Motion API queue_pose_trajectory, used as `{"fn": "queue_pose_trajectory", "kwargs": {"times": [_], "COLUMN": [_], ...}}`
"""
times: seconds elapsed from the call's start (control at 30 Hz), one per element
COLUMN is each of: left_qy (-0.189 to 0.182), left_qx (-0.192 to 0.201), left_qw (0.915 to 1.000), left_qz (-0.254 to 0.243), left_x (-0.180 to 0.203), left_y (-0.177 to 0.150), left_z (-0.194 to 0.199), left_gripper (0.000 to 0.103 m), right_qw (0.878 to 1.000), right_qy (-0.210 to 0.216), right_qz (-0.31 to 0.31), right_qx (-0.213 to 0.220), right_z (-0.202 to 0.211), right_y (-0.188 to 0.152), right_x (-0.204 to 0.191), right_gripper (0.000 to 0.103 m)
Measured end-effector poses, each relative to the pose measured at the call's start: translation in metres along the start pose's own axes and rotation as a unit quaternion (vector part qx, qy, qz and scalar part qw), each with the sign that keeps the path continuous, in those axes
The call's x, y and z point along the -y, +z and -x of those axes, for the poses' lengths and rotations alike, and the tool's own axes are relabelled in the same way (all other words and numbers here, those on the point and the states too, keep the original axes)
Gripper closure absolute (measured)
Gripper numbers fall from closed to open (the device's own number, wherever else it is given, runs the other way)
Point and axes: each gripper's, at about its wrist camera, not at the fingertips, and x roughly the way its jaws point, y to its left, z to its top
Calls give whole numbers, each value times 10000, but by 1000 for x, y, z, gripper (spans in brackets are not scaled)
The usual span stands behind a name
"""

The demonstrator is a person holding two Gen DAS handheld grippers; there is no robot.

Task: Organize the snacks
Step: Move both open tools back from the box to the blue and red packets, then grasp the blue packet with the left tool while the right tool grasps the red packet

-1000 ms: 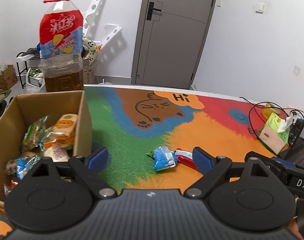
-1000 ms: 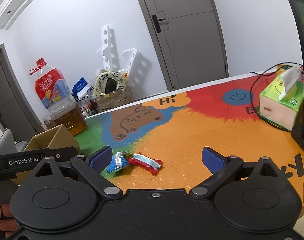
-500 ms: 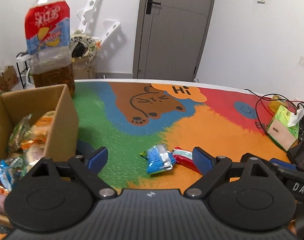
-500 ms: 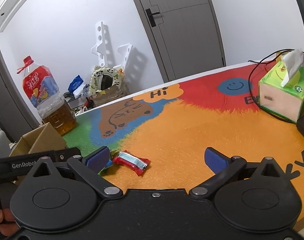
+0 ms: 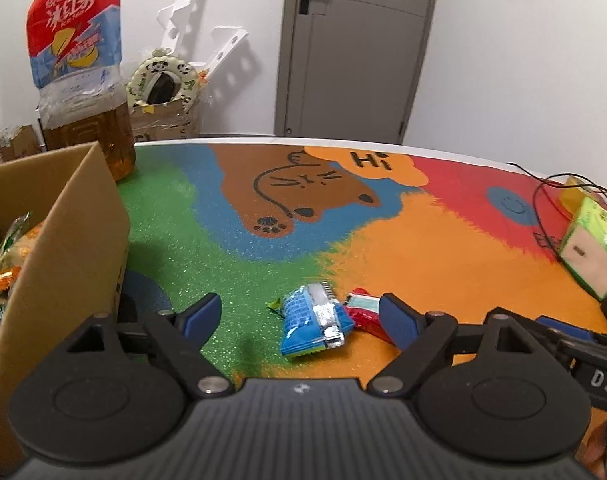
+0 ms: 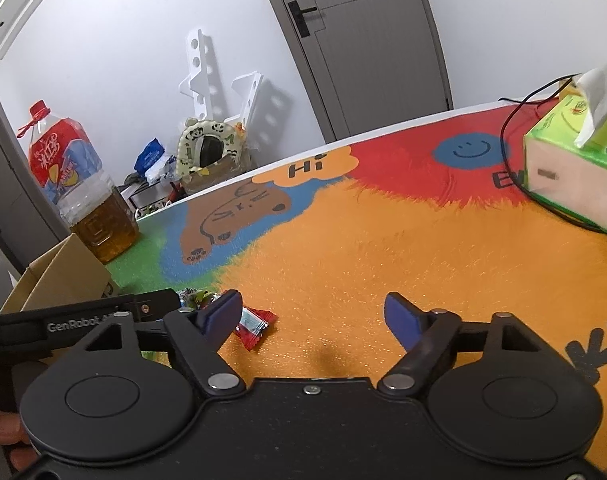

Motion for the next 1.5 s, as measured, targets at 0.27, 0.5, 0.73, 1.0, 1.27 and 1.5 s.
{"fn": "queue_pose_trajectory", "kwargs": {"times": [0.27, 0.5, 0.73, 1.0, 1.27, 1.5], "left_qy": [-41, -129, -187, -220, -162, -205], "left_qx": [-238, -170, -125, -5, -11, -77], "left_qw": [9997, 9998, 9997, 9995, 9994, 9994], "left_qz": [36, -12, 81, 217, 294, 253], "left_x": [0, -4, -11, -20, -30, -29], "left_y": [-5, -9, -12, -14, -16, -21], "left_z": [-22, -24, -13, 4, 8, 9], "left_gripper": [36, 57, 58, 58, 61, 61], "right_qw": [9999, 9997, 9994, 9981, 9968, 9947], "right_qy": [56, 28, 89, 25, 50, 16], "right_qz": [124, 179, 317, 511, 727, 915], "right_qx": [-100, -141, -140, -331, -327, -464], "right_z": [-10, -13, -14, -29, -38, -42], "right_y": [-2, 1, 4, -1, 1, -9], "right_x": [-6, -9, -19, -30, -46, -50], "right_gripper": [26, 26, 26, 26, 27, 72]}}
